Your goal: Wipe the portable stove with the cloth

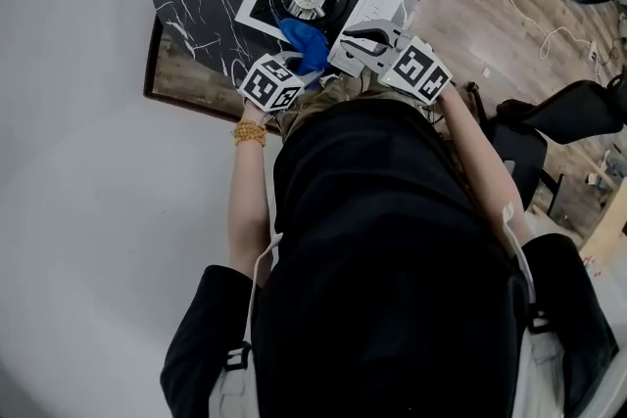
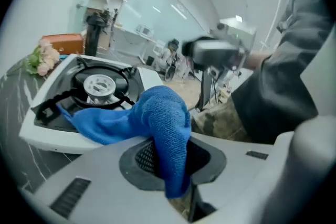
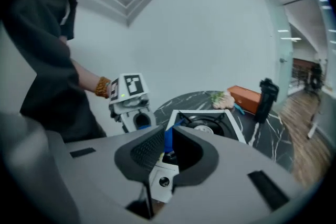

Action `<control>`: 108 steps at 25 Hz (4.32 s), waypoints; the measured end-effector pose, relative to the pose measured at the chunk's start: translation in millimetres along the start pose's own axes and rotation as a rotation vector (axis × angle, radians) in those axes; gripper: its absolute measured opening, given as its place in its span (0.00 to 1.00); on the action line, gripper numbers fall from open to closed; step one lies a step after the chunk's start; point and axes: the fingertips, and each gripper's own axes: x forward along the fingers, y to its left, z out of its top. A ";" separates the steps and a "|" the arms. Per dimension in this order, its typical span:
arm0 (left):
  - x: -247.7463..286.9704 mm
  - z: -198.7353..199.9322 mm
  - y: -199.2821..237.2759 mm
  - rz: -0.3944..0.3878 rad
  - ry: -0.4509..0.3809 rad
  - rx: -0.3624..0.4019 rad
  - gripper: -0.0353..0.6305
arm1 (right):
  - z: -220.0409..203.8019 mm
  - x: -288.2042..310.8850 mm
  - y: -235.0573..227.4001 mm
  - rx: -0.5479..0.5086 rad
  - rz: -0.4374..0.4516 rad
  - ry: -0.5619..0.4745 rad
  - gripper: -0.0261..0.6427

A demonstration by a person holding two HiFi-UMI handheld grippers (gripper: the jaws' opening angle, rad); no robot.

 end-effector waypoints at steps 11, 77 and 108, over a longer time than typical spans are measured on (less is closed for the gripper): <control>-53.2 69.6 -46.2 -0.341 -0.560 -0.413 0.17 | 8.2 48.3 87.4 -0.524 0.116 0.034 0.35; -55.7 130.1 0.1 0.431 -0.342 0.627 0.16 | 31.5 9.9 -39.3 0.416 0.104 -0.167 0.22; 26.9 44.0 56.1 0.637 -0.186 -0.237 0.32 | -103.2 51.6 -153.7 -0.707 0.426 0.793 0.21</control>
